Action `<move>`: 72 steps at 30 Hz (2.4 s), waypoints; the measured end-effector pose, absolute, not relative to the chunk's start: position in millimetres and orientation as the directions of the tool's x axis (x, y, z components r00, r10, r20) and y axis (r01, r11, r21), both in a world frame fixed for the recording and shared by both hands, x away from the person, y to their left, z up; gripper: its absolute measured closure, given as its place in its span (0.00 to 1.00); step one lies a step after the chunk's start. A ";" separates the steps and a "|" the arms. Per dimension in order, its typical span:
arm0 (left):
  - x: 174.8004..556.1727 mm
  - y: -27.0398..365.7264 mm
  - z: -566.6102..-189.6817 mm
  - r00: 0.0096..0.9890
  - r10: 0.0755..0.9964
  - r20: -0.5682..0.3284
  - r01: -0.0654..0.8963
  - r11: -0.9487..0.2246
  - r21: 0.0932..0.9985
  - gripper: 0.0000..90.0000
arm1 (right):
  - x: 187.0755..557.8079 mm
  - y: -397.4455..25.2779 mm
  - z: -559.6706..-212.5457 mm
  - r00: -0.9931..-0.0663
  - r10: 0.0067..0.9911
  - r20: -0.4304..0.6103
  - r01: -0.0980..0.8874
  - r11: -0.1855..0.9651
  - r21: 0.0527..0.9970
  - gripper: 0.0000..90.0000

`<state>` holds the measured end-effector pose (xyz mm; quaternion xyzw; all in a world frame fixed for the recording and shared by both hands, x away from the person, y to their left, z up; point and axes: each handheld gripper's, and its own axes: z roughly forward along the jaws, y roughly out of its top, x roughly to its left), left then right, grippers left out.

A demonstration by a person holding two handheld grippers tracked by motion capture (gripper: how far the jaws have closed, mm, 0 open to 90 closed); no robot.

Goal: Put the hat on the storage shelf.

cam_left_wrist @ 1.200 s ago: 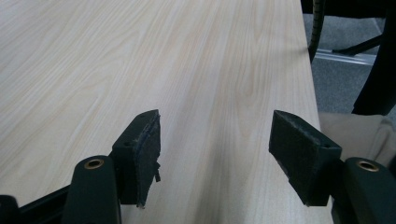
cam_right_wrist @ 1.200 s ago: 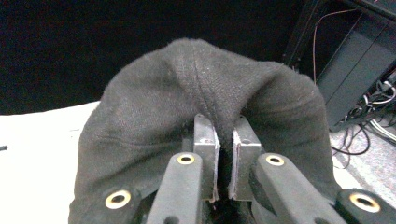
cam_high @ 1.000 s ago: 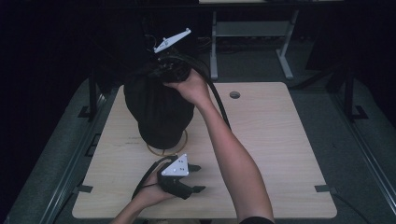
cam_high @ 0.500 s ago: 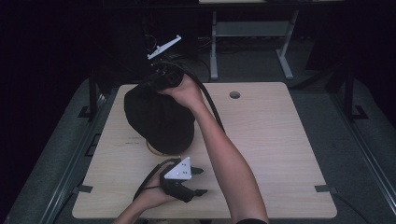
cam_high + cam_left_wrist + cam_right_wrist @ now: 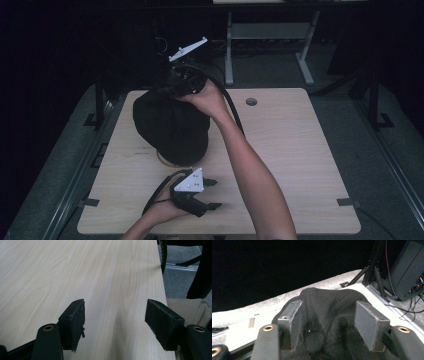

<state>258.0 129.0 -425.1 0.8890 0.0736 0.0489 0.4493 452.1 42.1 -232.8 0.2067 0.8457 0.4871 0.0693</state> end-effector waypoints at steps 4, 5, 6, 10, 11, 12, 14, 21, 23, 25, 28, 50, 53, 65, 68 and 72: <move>259.5 130.8 -425.7 0.983 0.181 0.020 0.092 -0.585 0.806 0.35 | 449.3 33.6 -230.1 -0.902 0.419 0.106 0.295 0.417 0.860 0.40; 259.7 131.0 -425.7 0.983 0.185 0.020 0.093 -0.581 0.809 0.35 | 448.2 31.6 -229.4 -0.902 0.419 0.108 0.295 0.412 0.862 0.40; 260.3 131.7 -425.0 0.982 0.186 0.020 0.094 -0.583 0.807 0.35 | 447.4 29.4 -228.5 -0.903 0.417 0.101 0.290 0.418 0.861 0.40; 261.4 133.2 -424.5 0.980 0.198 0.010 0.107 -0.572 0.813 0.34 | 443.9 22.4 -227.4 -0.899 0.424 0.114 0.305 0.416 0.857 0.38; 261.6 133.2 -424.8 0.980 0.201 0.008 0.109 -0.568 0.816 0.34 | 443.4 20.6 -227.6 -0.899 0.423 0.111 0.302 0.417 0.857 0.38; 261.7 133.4 -424.8 0.979 0.203 0.008 0.111 -0.569 0.815 0.34 | 442.3 18.6 -227.7 -0.898 0.424 0.115 0.305 0.415 0.857 0.37; 262.0 133.6 -424.9 0.979 0.203 0.009 0.111 -0.570 0.814 0.33 | 440.5 13.6 -227.6 -0.897 0.426 0.118 0.306 0.406 0.861 0.37; 262.7 134.7 -424.0 0.978 0.208 0.008 0.116 -0.573 0.811 0.32 | 434.3 -1.5 -227.2 -0.893 0.425 0.144 0.322 0.383 0.866 0.35; 263.2 134.8 -424.1 0.978 0.209 0.006 0.117 -0.569 0.814 0.32 | 432.1 -6.3 -228.0 -0.893 0.425 0.146 0.324 0.385 0.864 0.34; 263.5 134.2 -424.9 0.977 0.211 0.006 0.117 -0.568 0.815 0.32 | 429.5 -11.8 -229.4 -0.894 0.423 0.147 0.322 0.380 0.867 0.34; 263.8 133.7 -425.7 0.978 0.210 0.008 0.115 -0.565 0.817 0.32 | 427.8 -16.5 -230.3 -0.892 0.428 0.145 0.323 0.381 0.866 0.33; 263.0 131.2 -428.4 0.976 0.218 -0.016 0.139 -0.560 0.817 0.31 | 414.5 -58.9 -241.8 -0.870 0.462 0.173 0.362 0.360 0.860 0.30; 263.1 131.2 -429.2 0.975 0.223 -0.019 0.143 -0.556 0.819 0.31 | 411.9 -64.8 -242.2 -0.869 0.465 0.171 0.361 0.360 0.860 0.30; 263.7 131.7 -429.5 0.975 0.222 -0.013 0.139 -0.560 0.817 0.31 | 398.8 -89.6 -249.4 -0.860 0.480 0.173 0.368 0.350 0.861 0.29; 264.4 132.2 -429.4 0.976 0.217 -0.003 0.128 -0.566 0.814 0.31 | 396.5 -95.9 -251.8 -0.855 0.487 0.180 0.378 0.347 0.858 0.29; 264.6 132.8 -429.0 0.976 0.219 0.000 0.128 -0.570 0.812 0.31 | 392.3 -106.0 -257.4 -0.847 0.498 0.187 0.389 0.339 0.857 0.29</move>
